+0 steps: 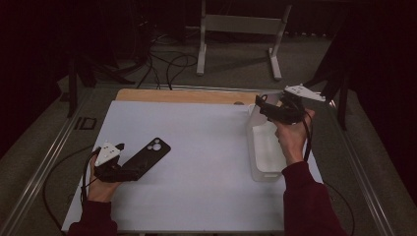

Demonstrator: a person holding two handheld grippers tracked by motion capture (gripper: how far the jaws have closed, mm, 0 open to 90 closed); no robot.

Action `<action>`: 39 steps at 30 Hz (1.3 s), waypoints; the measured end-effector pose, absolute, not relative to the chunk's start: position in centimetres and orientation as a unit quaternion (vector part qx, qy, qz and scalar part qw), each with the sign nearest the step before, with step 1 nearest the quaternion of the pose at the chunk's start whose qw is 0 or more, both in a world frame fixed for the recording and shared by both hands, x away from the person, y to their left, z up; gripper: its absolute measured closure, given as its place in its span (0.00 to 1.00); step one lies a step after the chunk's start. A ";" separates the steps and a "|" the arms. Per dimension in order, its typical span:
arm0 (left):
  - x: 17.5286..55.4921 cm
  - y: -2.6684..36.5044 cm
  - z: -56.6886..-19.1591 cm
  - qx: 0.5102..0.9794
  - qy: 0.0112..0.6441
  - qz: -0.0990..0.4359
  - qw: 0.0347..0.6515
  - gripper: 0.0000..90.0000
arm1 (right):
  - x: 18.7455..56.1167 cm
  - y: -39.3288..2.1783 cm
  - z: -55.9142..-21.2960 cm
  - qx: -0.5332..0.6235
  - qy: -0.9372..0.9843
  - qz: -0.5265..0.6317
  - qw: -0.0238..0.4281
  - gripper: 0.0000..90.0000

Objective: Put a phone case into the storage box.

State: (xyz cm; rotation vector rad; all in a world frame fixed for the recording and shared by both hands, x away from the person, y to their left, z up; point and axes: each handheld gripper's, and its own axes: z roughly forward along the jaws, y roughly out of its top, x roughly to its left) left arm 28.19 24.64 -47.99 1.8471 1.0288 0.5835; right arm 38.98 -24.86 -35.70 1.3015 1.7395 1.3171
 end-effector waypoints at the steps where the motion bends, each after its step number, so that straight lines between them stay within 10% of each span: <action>1: 28.2 24.6 -48.0 0.749 0.417 0.237 0.457 0.00 | 39.1 -24.9 -35.7 0.490 0.654 0.495 0.296 0.19; 39: 28.1 24.7 -48.0 0.748 0.419 0.235 0.458 0.00 | 42.0 -26.1 -36.6 0.528 0.633 0.466 0.322 0.19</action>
